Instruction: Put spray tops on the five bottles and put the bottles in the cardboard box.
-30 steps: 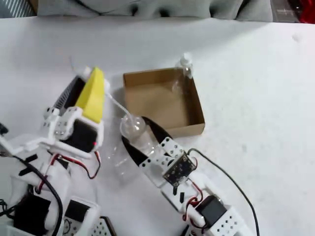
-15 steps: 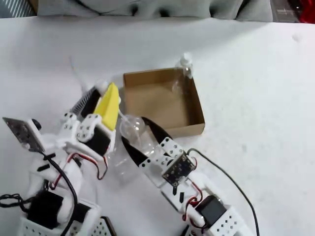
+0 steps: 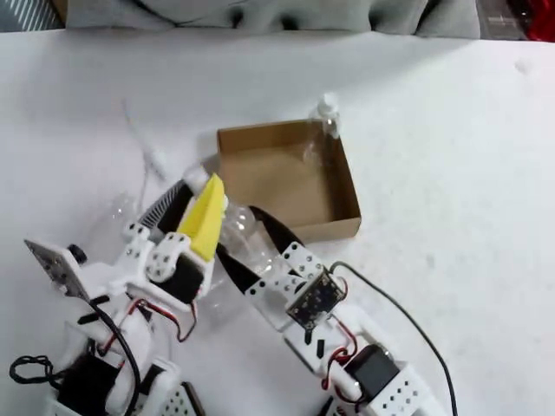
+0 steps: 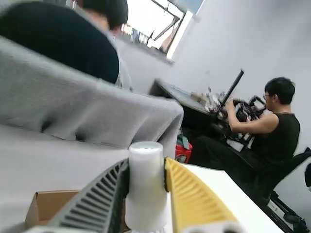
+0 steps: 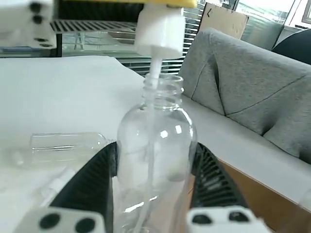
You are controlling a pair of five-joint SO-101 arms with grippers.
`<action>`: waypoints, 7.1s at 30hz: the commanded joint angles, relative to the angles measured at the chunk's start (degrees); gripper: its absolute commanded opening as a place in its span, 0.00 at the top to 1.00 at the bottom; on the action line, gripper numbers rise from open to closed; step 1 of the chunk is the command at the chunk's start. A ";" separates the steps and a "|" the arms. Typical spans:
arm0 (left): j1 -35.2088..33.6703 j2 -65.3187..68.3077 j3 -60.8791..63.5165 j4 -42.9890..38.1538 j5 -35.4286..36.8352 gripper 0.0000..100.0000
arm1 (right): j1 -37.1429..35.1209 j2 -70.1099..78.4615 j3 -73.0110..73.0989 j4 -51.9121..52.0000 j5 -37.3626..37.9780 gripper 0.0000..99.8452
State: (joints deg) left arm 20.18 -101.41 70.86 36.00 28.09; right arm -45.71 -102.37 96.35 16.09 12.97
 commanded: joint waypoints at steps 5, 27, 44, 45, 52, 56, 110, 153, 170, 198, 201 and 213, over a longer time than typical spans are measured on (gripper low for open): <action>0.57 -1.10 -0.79 3.08 -0.44 0.79 | -0.22 -0.75 0.53 0.13 -0.53 0.98; -5.58 -1.19 -22.95 24.97 -6.68 0.76 | 1.98 -0.75 0.35 -0.22 -0.53 0.99; -11.38 -1.10 -0.26 11.08 -0.79 0.81 | 14.29 -0.66 -7.12 -3.82 -10.55 0.99; -10.15 -1.10 0.00 11.16 -0.88 0.85 | 14.90 -0.48 -7.38 -4.53 -10.55 0.99; -3.12 -1.19 4.22 11.08 -0.88 0.94 | 15.43 12.26 -15.03 -11.30 -10.64 0.99; 1.71 -1.19 7.82 11.08 -5.01 0.95 | 15.16 24.75 -21.45 -15.78 -11.87 0.99; -3.47 -3.56 26.11 -0.26 -16.44 0.98 | 18.15 26.59 -41.76 18.15 -14.42 0.99; -27.03 -3.47 26.11 12.40 -16.53 0.98 | 33.71 80.92 -40.62 -18.07 -3.43 0.99; -26.86 -3.47 26.11 12.22 -16.53 0.98 | 35.47 91.65 -40.79 -25.89 -3.25 0.99; -26.95 -3.47 26.11 12.22 -16.53 0.98 | 37.67 91.21 -41.14 -25.80 -2.81 0.99; -26.95 -3.47 26.11 12.22 -16.53 0.98 | 37.41 91.21 -41.14 -25.80 -2.81 0.99; -26.95 -3.47 26.11 12.22 -16.53 0.98 | 36.26 91.74 -41.14 -25.54 -2.81 0.80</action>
State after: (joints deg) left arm -6.37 -104.31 97.05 48.57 12.00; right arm -9.41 -10.51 57.67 -9.14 9.27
